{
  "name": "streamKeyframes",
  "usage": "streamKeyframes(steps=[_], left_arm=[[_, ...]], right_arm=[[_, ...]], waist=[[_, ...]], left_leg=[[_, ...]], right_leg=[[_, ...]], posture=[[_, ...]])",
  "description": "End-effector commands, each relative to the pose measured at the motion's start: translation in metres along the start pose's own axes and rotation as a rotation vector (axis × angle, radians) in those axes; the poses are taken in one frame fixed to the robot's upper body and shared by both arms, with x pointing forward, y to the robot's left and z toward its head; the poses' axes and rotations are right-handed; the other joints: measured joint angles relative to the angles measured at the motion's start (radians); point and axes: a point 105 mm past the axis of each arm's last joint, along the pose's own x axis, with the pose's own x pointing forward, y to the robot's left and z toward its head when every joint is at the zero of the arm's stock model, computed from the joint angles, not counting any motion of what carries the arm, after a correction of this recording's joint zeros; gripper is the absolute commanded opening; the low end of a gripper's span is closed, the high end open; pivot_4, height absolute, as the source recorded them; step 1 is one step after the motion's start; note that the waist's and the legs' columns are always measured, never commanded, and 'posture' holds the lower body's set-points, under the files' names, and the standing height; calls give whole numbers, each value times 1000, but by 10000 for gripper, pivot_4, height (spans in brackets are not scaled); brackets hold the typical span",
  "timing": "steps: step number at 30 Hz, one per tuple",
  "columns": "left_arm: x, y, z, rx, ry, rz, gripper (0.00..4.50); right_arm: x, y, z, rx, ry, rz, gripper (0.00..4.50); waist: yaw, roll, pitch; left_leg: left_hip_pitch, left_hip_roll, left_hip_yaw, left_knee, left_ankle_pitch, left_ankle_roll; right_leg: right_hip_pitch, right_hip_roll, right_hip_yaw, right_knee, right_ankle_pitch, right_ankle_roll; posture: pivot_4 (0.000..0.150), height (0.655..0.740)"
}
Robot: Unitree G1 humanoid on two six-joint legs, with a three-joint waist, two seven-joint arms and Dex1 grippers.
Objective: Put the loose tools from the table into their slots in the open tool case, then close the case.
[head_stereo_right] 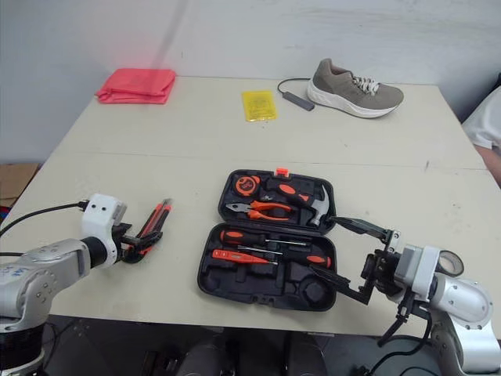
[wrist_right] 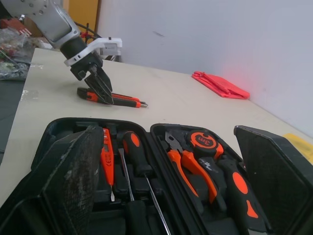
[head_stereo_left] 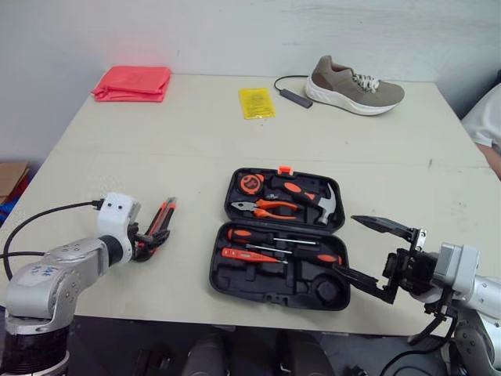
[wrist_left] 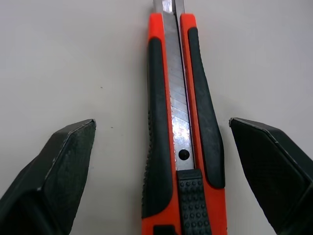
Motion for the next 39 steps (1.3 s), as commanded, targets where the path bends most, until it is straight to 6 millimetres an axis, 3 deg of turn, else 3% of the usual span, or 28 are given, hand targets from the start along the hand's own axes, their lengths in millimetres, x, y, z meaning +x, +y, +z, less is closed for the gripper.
streamKeyframes(steps=[1,4,9,12,16,19,21,24,29,33,39], left_arm=[[4,-11,-12,32,61,-47,44432],[6,-4,-18,3,83,-18,36128],[3,-5,-26,32,120,-61,15161],[1,2,-20,60,92,-60,15120],[-5,6,12,164,-59,-112,15120],[-19,-13,42,314,-218,-285,15120],[-40,-47,56,496,-331,-536,15120],[-63,-82,47,749,-330,-831,15120],[-64,-131,43,897,-307,-1091,15120],[-51,-157,30,1038,-196,-1156,15119],[-29,-187,31,1132,-139,-1141,15119]], right_arm=[[-1,0,7,-23,-16,4,45000],[-3,2,7,-18,-7,8,45000],[-7,3,6,-21,9,4,45000],[-11,3,4,-23,22,0,45000],[-19,3,3,-27,47,-7,45000],[-27,0,3,-40,69,-21,45000],[-34,4,2,-44,103,5,45000],[-42,9,-1,-37,138,29,45000],[-47,13,-2,-27,150,34,45000],[-52,22,-4,-15,171,42,45000],[-55,28,0,-15,209,15,45000]], waist=[[1,1,0],[2,1,-1],[0,2,-1],[-1,2,-1],[-1,2,-1],[4,-1,1],[4,-2,1],[0,-1,1],[3,1,1],[5,1,1],[14,0,2]], left_leg=[[0,0,0,0,0,0],[1,0,0,0,0,0],[1,0,0,0,0,0],[1,0,0,0,0,0],[1,0,0,0,-1,0],[-2,0,-1,0,0,0],[-3,0,-1,1,-1,0],[-3,0,0,0,-2,0],[-2,0,1,1,-1,2],[-2,0,1,2,-1,2],[-2,1,3,5,0,2]], right_leg=[[0,0,0,0,0,0],[0,0,0,0,0,0],[0,-1,0,0,0,0],[0,-1,0,0,0,0],[0,-1,0,0,0,0],[-1,-1,-1,0,0,0],[-1,-1,-1,-1,0,0],[-1,-1,-1,-4,0,0],[0,0,0,-2,0,1],[0,7,-1,-2,0,1],[0,14,0,-2,2,3]], posture=[[1500,7400],[1500,7400],[1500,7400],[1500,7400],[1500,7400],[1500,7400],[1500,7400],[1500,7400],[1500,7400],[1500,7400],[1500,7400]])
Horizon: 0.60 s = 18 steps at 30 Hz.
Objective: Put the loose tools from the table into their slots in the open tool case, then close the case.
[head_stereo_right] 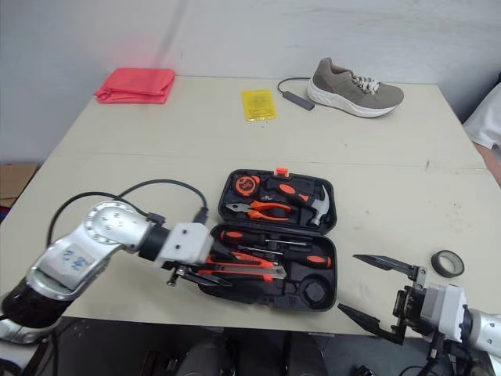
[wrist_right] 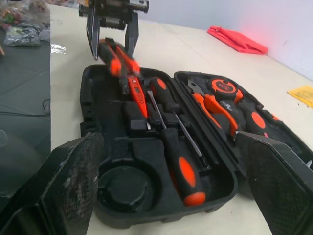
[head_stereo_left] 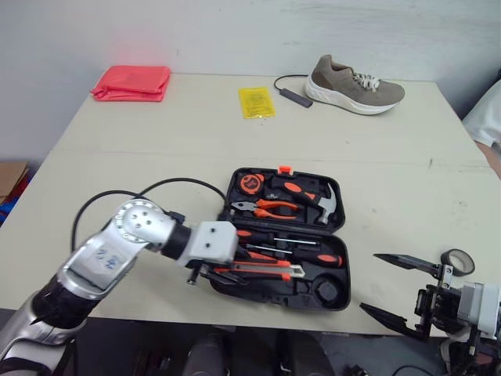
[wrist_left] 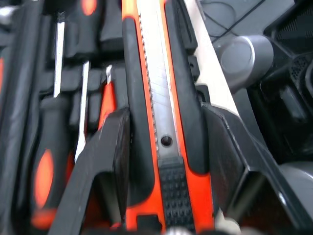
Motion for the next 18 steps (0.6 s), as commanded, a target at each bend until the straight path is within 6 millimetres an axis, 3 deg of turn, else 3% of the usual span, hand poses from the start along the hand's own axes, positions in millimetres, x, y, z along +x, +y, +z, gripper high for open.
streamKeyframes(steps=[1,18], left_arm=[[11,2,5,34,44,-29,15119],[34,-5,-13,-44,212,-53,15119]], right_arm=[[-3,-1,14,-57,6,-26,45000],[-9,12,17,-33,36,-84,45000]], waist=[[2,0,0],[8,0,0]], left_leg=[[0,0,0,0,0,0],[-1,1,-2,1,0,1]], right_leg=[[0,0,0,0,0,0],[0,0,7,0,0,-1]], posture=[[1500,7400],[1500,7400]])
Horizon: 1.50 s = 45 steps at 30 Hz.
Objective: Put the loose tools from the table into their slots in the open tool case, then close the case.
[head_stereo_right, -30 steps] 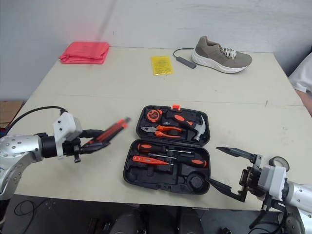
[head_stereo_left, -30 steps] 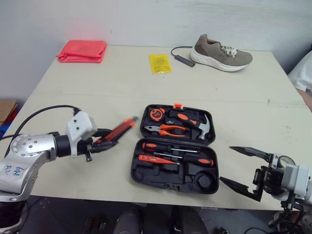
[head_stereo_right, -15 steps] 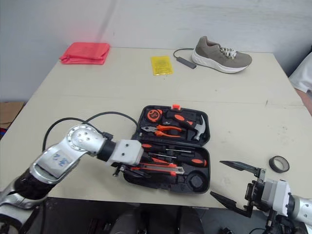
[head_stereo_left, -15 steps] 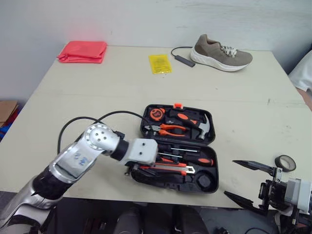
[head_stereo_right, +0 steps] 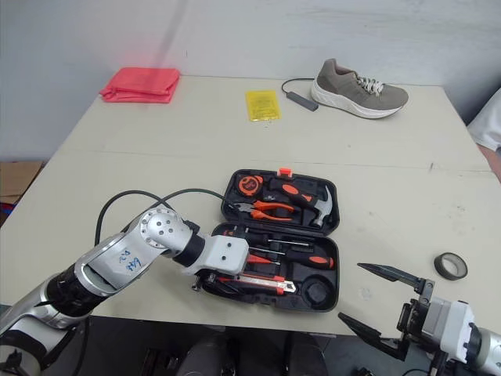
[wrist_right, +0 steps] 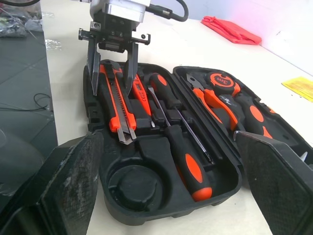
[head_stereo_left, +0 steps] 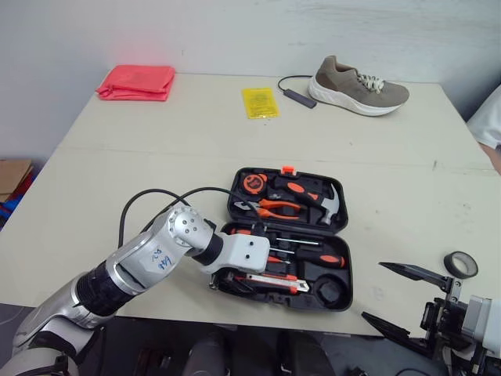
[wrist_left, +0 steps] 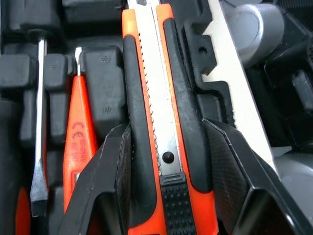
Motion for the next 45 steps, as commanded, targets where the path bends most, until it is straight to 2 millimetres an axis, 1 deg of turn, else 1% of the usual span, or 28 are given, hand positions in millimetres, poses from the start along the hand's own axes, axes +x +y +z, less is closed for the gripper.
streamKeyframes(steps=[1,8,10,11,13,15,16,17,20,23,26,30,32,33,34,36,38,40,42,45], left_arm=[[6,-3,0,3,15,6,15119],[10,-4,0,-22,5,10,15119],[10,-4,3,-16,-19,10,15119],[11,-4,5,-10,-32,14,25429],[9,-1,16,23,-106,32,33472],[4,2,26,54,-185,41,42732],[1,2,29,63,-221,40,44489],[-4,0,34,84,-276,27,44489],[-20,-5,39,152,-396,-8,44489],[-32,-1,39,162,-515,24,44489],[-39,1,35,149,-623,36,36949],[-30,4,18,150,-615,66,18230],[-20,5,9,140,-591,81,9277],[-15,4,5,138,-577,77,3714],[-11,3,2,138,-567,74,360],[-2,-2,0,133,-567,54,360],[8,-5,-5,92,-545,33,360],[14,-8,-9,79,-527,14,360],[19,-5,-12,61,-507,21,360],[29,1,-23,33,-436,44,360]], right_arm=[[-4,-1,8,-46,-12,-20,45000],[-5,0,5,-43,-16,-16,45000],[-6,0,3,-43,-17,-13,45000],[-7,0,2,-43,-18,-12,45000],[-8,0,-1,-40,-17,-9,45000],[-10,1,-3,-38,-17,-9,45000],[-10,1,-4,-37,-17,-9,45000],[-12,2,-6,-35,-15,-9,45000],[-13,3,-9,-33,-12,-9,45000],[-14,3,-10,-34,-10,-19,45000],[-13,2,-10,-34,-11,-31,45000],[-12,1,-10,-29,-13,-45,45000],[-12,1,-11,-26,-13,-53,45000],[-12,1,-11,-25,-12,-55,45000],[-12,1,-12,-24,-12,-56,45000],[-12,0,-13,-22,-9,-63,45000],[-11,0,-15,-22,-8,-68,45000],[-11,-1,-15,-22,-7,-70,45000],[-10,-1,-16,-23,-7,-72,45000],[-8,-2,-15,-25,-8,-71,45000]], waist=[[1,0,0],[3,0,0],[3,0,0],[3,0,-1],[3,0,-1],[2,0,0],[1,0,0],[1,0,0],[-2,0,-1],[-2,1,-1],[-1,1,-1],[0,1,-1],[0,1,-1],[0,1,-1],[0,1,-1],[0,1,-1],[-1,1,-1],[0,1,-1],[0,1,-1],[1,2,-2]], left_leg=[[0,0,0,0,0,0],[0,-1,0,1,0,1],[0,-1,0,1,0,1],[0,-1,0,1,0,1],[0,-1,-1,1,0,1],[0,-1,-1,1,0,1],[0,-1,-1,1,0,1],[0,0,-1,1,0,1],[0,0,-1,1,0,1],[1,0,0,1,1,0],[1,0,0,1,1,0],[1,0,-1,2,0,1],[1,0,-1,2,0,1],[1,-1,-1,2,0,1],[1,-1,-1,2,0,1],[1,0,0,1,0,1],[1,0,0,1,0,1],[1,0,0,1,0,1],[1,0,0,1,0,1],[1,0,0,1,0,1]], right_leg=[[0,0,0,0,0,0],[1,-1,1,0,0,0],[2,-1,1,0,0,0],[2,-1,1,0,0,0],[2,-1,1,0,0,0],[2,-1,1,0,0,0],[1,-1,1,0,0,0],[1,-1,1,0,0,0],[1,-1,0,1,0,0],[1,-1,1,2,0,0],[1,-1,0,2,0,0],[1,-1,0,2,0,0],[1,-1,0,2,0,0],[1,-1,0,2,0,0],[1,-1,0,1,0,0],[1,-1,0,1,0,0],[1,-1,0,1,0,0],[1,-1,0,2,0,0],[1,-1,0,2,0,0],[1,-2,0,2,0,0]], posture=[[1500,7400],[1500,7400],[1500,7400],[1500,7400],[1500,7400],[1500,7400],[1500,7400],[1500,7400],[1500,7400],[1500,7400],[1500,7400],[1500,7400],[1500,7400],[1500,7400],[1500,7400],[1500,7400],[1500,7400],[1500,7400],[1500,7400],[1500,7400]])
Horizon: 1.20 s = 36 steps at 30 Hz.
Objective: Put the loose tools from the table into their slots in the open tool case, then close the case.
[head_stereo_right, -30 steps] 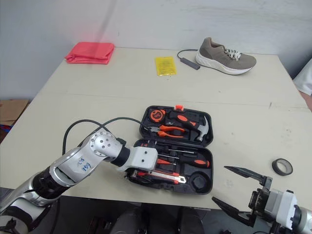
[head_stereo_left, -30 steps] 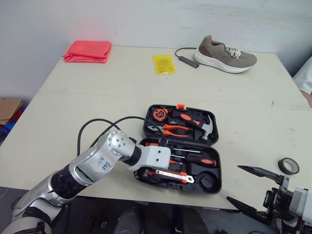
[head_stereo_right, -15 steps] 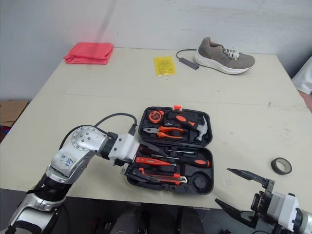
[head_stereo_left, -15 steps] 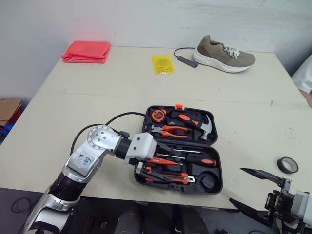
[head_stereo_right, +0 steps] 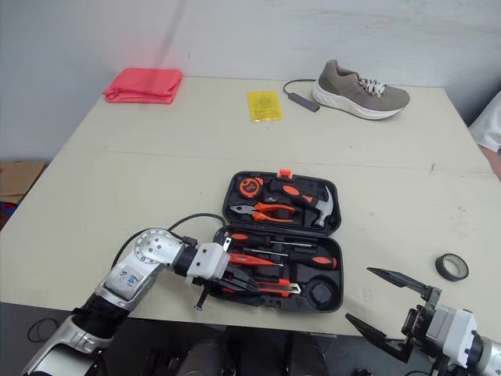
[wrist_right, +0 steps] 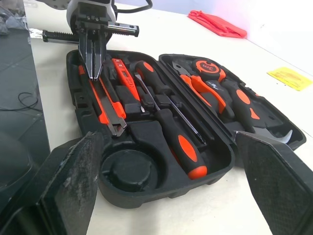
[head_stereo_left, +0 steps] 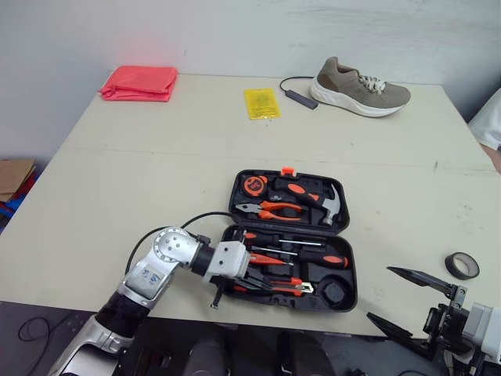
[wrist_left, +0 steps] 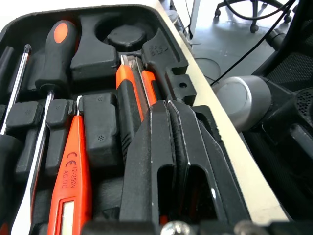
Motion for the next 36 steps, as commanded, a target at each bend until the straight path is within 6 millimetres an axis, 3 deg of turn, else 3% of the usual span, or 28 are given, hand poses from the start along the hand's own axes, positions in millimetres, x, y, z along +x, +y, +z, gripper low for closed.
streamKeyframes(steps=[1,11,14,17,19,20,23,26,28,30,32,33,36], left_arm=[[5,5,-17,-24,82,32,360],[15,-9,-46,-147,242,-9,360],[19,-9,-36,-124,177,-9,360],[14,-2,-8,-44,-8,29,360],[-13,2,25,24,-206,67,360],[-29,6,34,55,-238,101,2635],[-63,11,38,33,-234,192,12434],[-89,11,30,-5,-173,279,26452],[-120,6,13,-44,-86,372,35448],[-163,2,-13,-135,9,534,44698],[-197,-6,-33,-236,84,648,44698],[-228,-9,-39,-264,131,761,44698],[-287,-26,-49,-304,218,954,44698]], right_arm=[[4,0,6,-24,-19,-5,45000],[14,1,17,-23,-20,-2,45000],[15,1,19,-22,-16,-7,45000],[11,-5,24,-41,5,-41,45000],[-13,-20,27,-25,62,-129,45000],[-27,-24,28,-20,98,-170,45000],[-65,-24,24,1,208,-228,45000],[-99,-18,17,38,303,-284,45000],[-138,-24,17,37,361,-442,45000],[-176,-23,15,25,416,-616,45000],[-196,-15,11,29,460,-697,45000],[-209,-11,12,32,485,-762,45000],[-233,-1,13,45,528,-889,45000]], waist=[[3,1,-1],[2,6,-9],[3,6,-12],[2,6,-13],[1,7,-13],[2,7,-11],[2,4,-9],[0,5,-9],[-2,5,-9],[-6,6,-8],[-7,5,-6],[-10,6,-6],[-16,7,-5]], left_leg=[[0,0,0,0,0,0],[2,-1,0,0,-2,3],[2,-2,0,0,-2,4],[2,-1,0,0,-4,6],[0,-2,0,0,-4,6],[-1,-2,0,0,-3,6],[-2,-2,-4,0,-3,6],[0,-2,-5,-2,-4,7],[0,-2,-4,-3,-4,7],[-1,-2,-4,-4,-4,7],[0,-1,-4,-5,-5,6],[0,-1,-5,-5,-4,5],[-1,0,-6,-6,-6,3]], right_leg=[[0,0,0,0,0,0],[2,-3,0,0,1,2],[2,-3,0,-1,1,2],[3,-5,0,-1,1,2],[1,-11,-3,-1,1,1],[0,-12,-4,-1,0,1],[1,-12,-8,-1,0,0],[3,-12,-9,-2,0,-1],[2,-12,-8,-3,0,-1],[2,-12,-8,-4,0,-1],[1,-12,-9,-3,-1,-3],[0,-12,-9,-3,-2,-4],[0,-13,-11,-2,-3,-5]], posture=[[1500,7400],[1500,7400],[1500,7400],[1500,7400],[1500,7400],[1500,7400],[1500,7400],[1500,7400],[1500,7400],[1500,7400],[1500,7400],[1500,7400],[1500,7400]])
